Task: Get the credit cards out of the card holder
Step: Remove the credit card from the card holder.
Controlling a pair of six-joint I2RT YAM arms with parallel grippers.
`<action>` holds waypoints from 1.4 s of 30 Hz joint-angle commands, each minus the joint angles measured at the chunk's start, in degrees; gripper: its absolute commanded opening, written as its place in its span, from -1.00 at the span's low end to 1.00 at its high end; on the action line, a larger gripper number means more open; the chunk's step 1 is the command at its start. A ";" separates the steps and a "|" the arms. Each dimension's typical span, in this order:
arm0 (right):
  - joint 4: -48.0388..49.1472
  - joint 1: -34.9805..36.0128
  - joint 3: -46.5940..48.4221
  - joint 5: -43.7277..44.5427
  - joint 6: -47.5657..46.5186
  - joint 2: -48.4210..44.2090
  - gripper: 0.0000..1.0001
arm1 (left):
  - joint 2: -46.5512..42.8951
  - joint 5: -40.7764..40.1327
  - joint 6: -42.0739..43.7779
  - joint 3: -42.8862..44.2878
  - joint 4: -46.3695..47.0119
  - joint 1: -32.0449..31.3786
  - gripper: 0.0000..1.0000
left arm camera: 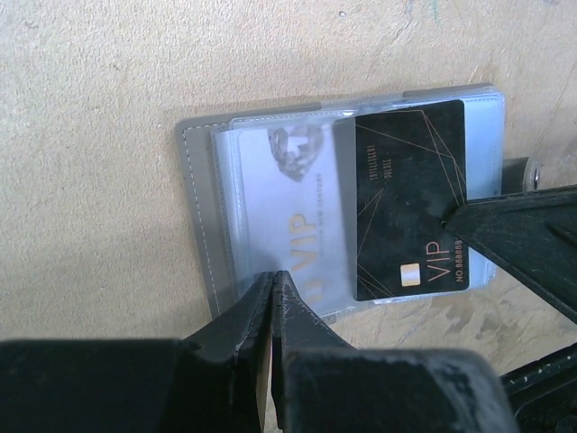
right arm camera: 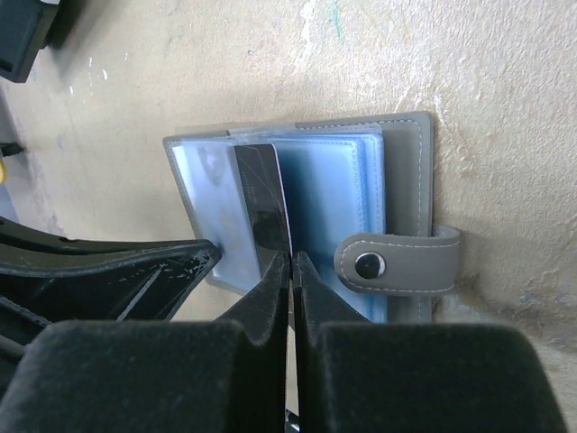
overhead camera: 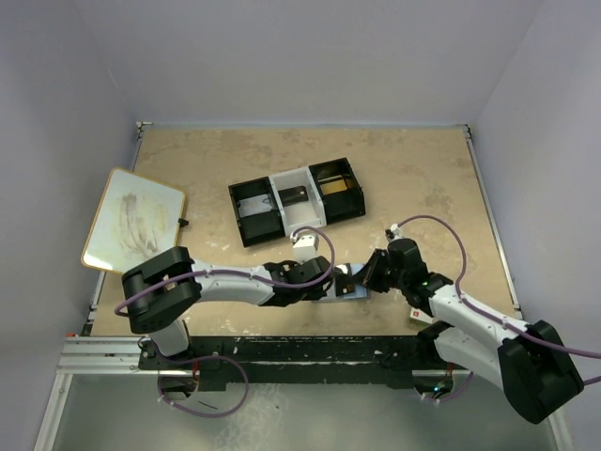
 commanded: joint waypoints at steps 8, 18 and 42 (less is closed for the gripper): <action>3.14 -0.54 -1.69 -2.20 -0.33 2.22 -1.00 | -4.42 -4.24 7.99 6.01 -4.68 -1.51 -0.55; 6.49 -0.98 -4.78 -3.95 2.92 0.61 -1.00 | 3.86 2.06 6.18 7.92 0.91 -0.95 -0.71; 14.62 -1.21 -6.22 -9.41 4.77 1.61 -0.61 | 6.21 -0.51 7.06 9.60 -7.40 -0.98 -1.00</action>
